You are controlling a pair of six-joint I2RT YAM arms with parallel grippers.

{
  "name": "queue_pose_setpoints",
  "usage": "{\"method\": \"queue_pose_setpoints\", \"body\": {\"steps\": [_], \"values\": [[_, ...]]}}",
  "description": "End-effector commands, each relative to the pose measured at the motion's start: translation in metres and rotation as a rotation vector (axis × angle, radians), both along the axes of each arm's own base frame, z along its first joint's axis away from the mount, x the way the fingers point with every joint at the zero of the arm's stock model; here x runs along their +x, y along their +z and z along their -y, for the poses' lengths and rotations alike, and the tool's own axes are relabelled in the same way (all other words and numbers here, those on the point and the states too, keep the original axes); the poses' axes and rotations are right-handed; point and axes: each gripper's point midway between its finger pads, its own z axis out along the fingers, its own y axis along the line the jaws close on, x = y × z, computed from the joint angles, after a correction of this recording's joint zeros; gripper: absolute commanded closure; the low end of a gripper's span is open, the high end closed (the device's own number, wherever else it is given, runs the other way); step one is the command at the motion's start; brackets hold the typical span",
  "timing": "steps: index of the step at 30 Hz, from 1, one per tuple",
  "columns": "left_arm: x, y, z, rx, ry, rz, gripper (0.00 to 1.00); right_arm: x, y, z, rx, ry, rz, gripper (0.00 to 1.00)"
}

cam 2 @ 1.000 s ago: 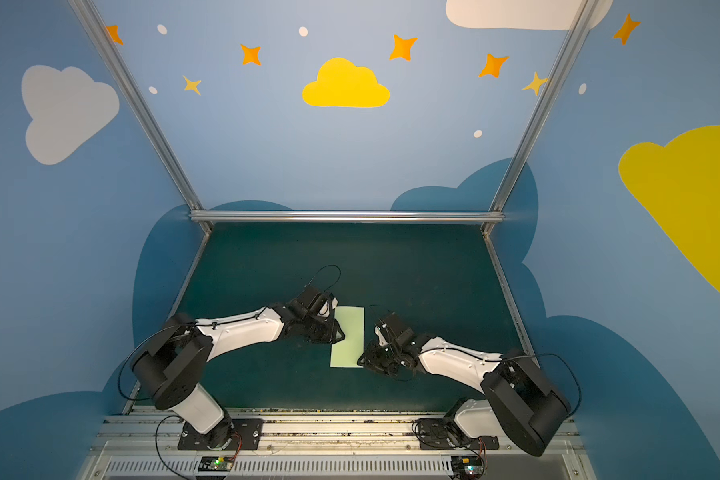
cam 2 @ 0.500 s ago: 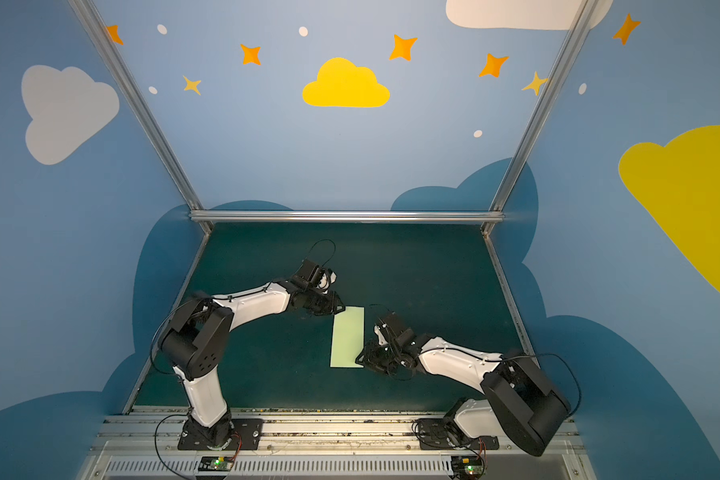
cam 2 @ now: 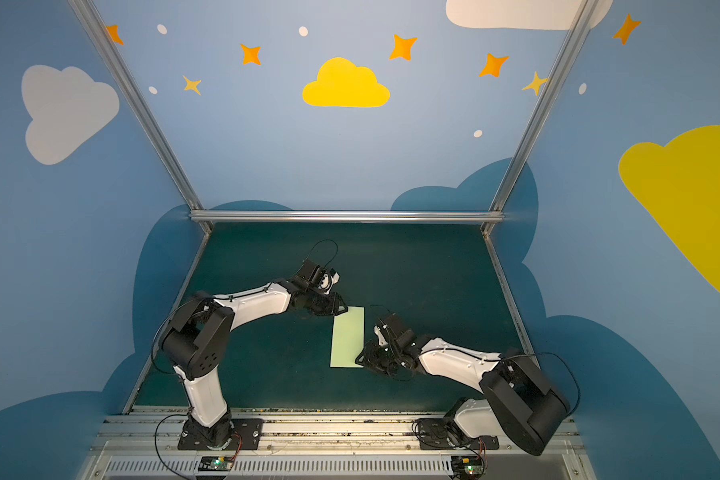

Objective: Fold a paper plane with a square sheet of paper (fold left side to right side)

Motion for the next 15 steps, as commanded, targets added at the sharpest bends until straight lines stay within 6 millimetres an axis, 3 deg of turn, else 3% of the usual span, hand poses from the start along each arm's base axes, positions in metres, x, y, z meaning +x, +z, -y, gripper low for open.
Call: {"method": "queue_pose_setpoints", "body": {"steps": [1, 15], "values": [[0.006, -0.001, 0.003, 0.008, -0.016, 0.015, 0.55, -0.001, -0.002, -0.001, 0.012, -0.007, -0.015, 0.53], [0.001, -0.043, -0.012, 0.076, 0.02, -0.049, 0.56, -0.004, -0.006, -0.004, 0.039, -0.007, -0.034, 0.55]]}}
